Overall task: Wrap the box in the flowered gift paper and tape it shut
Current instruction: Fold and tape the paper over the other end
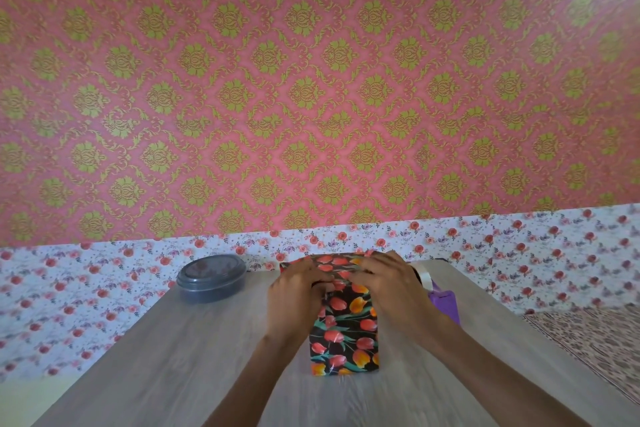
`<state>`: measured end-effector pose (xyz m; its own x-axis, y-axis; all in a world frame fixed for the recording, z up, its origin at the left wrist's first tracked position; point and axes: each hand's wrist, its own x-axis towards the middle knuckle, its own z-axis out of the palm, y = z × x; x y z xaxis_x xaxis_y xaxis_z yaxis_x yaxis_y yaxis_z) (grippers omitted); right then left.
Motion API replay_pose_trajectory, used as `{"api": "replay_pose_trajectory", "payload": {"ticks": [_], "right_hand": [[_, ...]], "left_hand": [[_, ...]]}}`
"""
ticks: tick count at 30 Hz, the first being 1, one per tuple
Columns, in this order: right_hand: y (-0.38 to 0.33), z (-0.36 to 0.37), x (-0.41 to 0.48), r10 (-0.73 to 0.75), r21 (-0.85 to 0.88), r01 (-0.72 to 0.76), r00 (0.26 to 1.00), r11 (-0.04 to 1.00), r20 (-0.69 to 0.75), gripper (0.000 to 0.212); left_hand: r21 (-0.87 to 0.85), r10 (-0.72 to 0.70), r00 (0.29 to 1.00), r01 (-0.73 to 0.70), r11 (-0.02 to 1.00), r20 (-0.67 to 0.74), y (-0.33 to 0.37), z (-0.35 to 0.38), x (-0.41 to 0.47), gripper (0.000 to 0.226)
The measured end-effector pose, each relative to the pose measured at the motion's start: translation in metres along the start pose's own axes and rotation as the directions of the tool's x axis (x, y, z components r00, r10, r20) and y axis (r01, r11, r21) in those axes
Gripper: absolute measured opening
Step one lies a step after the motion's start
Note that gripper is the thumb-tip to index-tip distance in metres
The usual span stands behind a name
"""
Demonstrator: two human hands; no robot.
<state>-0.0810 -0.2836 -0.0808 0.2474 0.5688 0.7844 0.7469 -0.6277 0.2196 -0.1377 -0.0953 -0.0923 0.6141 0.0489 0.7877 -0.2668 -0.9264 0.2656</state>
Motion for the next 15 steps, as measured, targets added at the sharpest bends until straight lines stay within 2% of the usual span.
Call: {"api": "replay_pose_trajectory", "payload": {"ticks": [5, 7, 9, 11, 15], "right_hand": [[-0.005, -0.003, -0.002, 0.022, 0.036, -0.020, 0.999, 0.999, -0.039, 0.027], [-0.005, -0.003, -0.003, 0.000, 0.011, 0.001, 0.998, 1.000, -0.070, 0.025], [-0.007, -0.001, -0.006, -0.044, 0.002, 0.045, 0.990, 0.999, -0.134, 0.024], [-0.011, 0.001, -0.012, -0.073, -0.018, 0.070, 0.978, 0.997, -0.197, 0.024], [-0.017, 0.008, -0.027, -0.112, -0.103, 0.088, 0.962, 0.991, -0.251, 0.022]], "left_hand": [[-0.071, -0.041, 0.998, 0.044, 0.997, 0.047, 0.007, -0.009, 0.006, 0.007], [-0.067, 0.021, 0.999, -0.018, 0.998, 0.041, 0.008, -0.012, 0.004, 0.019], [0.014, 0.124, 0.991, -0.125, 0.992, 0.049, 0.007, -0.014, 0.000, 0.030], [0.083, 0.218, 0.976, -0.218, 0.973, 0.007, 0.006, -0.013, -0.008, 0.027], [0.145, 0.286, 0.949, -0.266, 0.953, -0.135, 0.008, -0.006, -0.025, 0.025]]}}
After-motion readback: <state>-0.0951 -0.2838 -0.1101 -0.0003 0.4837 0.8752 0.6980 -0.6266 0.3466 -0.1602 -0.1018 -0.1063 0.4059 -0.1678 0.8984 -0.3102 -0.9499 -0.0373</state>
